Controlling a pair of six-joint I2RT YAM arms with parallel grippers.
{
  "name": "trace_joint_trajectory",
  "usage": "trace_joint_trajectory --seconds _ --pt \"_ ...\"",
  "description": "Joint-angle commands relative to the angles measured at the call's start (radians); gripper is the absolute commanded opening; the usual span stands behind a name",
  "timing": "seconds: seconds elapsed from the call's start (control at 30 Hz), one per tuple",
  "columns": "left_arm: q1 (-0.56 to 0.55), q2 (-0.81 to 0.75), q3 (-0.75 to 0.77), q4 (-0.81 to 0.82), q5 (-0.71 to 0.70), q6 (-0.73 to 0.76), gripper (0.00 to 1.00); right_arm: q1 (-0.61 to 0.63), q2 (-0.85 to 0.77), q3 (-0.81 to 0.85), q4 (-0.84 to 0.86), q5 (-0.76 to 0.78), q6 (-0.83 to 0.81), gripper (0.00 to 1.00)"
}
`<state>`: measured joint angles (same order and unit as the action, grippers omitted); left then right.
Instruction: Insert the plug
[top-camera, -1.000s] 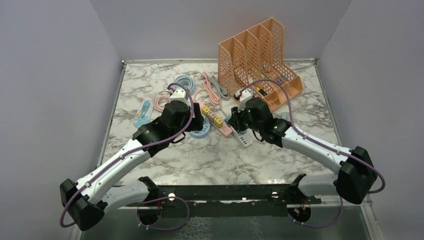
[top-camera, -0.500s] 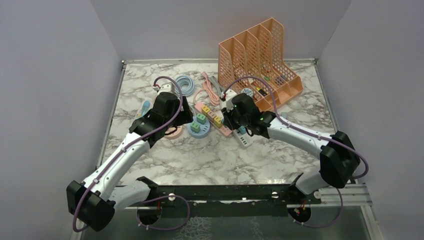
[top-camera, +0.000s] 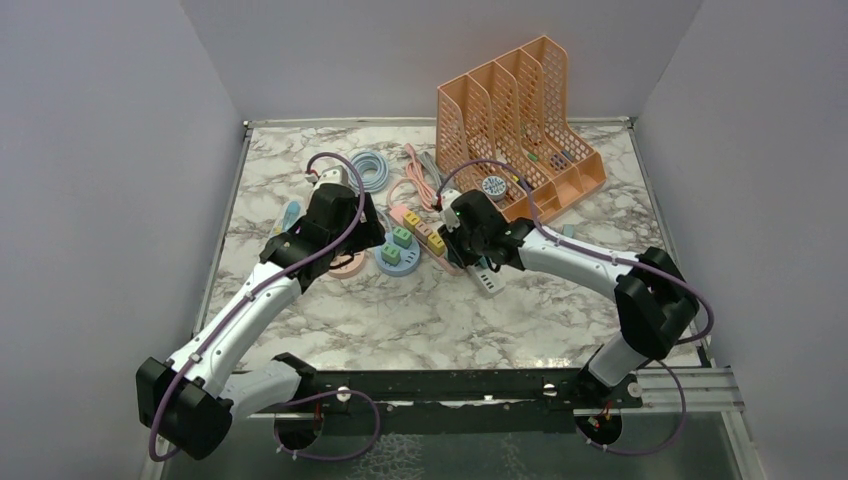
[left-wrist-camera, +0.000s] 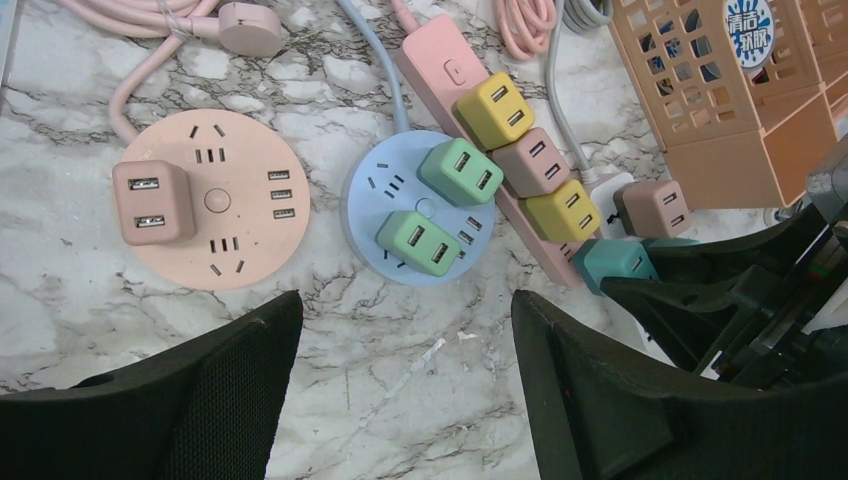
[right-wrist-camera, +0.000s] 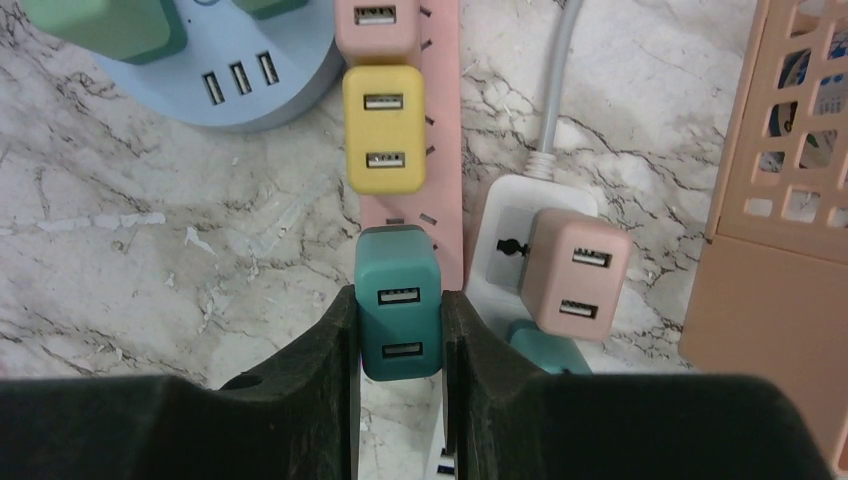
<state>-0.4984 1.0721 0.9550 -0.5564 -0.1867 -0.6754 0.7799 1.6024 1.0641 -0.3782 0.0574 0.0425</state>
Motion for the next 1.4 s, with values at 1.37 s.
trace_joint_trajectory --seconds 1.37 --pt "0.015 -0.006 0.050 -0.031 0.016 0.107 0.85 0.077 0.378 0.010 0.036 0.026 0.144 0.01"
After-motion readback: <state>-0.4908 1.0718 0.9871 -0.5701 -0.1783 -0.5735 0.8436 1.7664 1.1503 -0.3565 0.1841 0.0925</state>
